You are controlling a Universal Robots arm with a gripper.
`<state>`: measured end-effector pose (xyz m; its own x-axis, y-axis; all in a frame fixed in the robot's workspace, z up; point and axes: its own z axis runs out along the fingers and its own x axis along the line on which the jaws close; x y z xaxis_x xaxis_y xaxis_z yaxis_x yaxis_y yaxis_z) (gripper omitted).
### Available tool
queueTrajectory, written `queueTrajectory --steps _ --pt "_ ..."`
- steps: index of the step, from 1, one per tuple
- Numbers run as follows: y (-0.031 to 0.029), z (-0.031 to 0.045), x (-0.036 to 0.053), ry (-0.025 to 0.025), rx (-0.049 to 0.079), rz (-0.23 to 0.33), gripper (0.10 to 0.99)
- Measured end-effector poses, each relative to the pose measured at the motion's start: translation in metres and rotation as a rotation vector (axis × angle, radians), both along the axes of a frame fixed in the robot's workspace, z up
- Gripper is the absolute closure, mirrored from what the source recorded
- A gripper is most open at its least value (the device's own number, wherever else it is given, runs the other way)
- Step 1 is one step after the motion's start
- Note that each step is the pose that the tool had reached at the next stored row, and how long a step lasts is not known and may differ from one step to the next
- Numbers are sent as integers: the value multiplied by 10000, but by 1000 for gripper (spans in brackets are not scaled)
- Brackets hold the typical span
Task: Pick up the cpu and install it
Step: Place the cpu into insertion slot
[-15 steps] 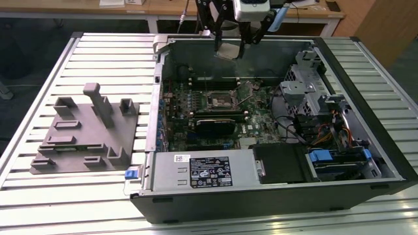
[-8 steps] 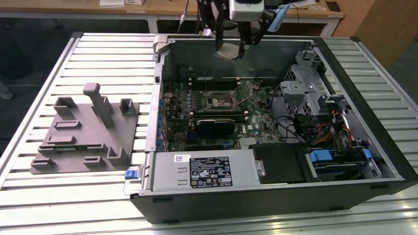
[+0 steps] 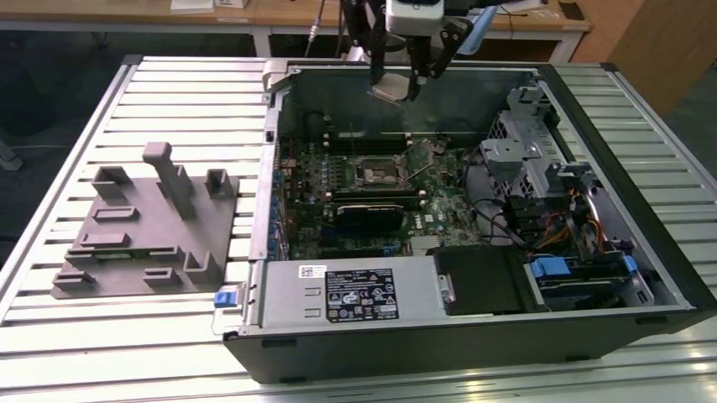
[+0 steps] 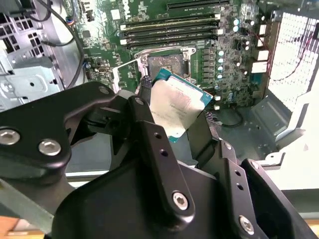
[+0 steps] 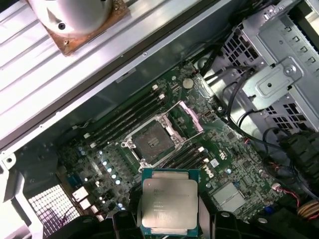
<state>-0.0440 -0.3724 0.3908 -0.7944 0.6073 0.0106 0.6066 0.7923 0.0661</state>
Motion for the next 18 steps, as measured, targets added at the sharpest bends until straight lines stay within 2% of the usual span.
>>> queueTrajectory --steps 18 --pt "23 -6 0 0 1 -1967 545"
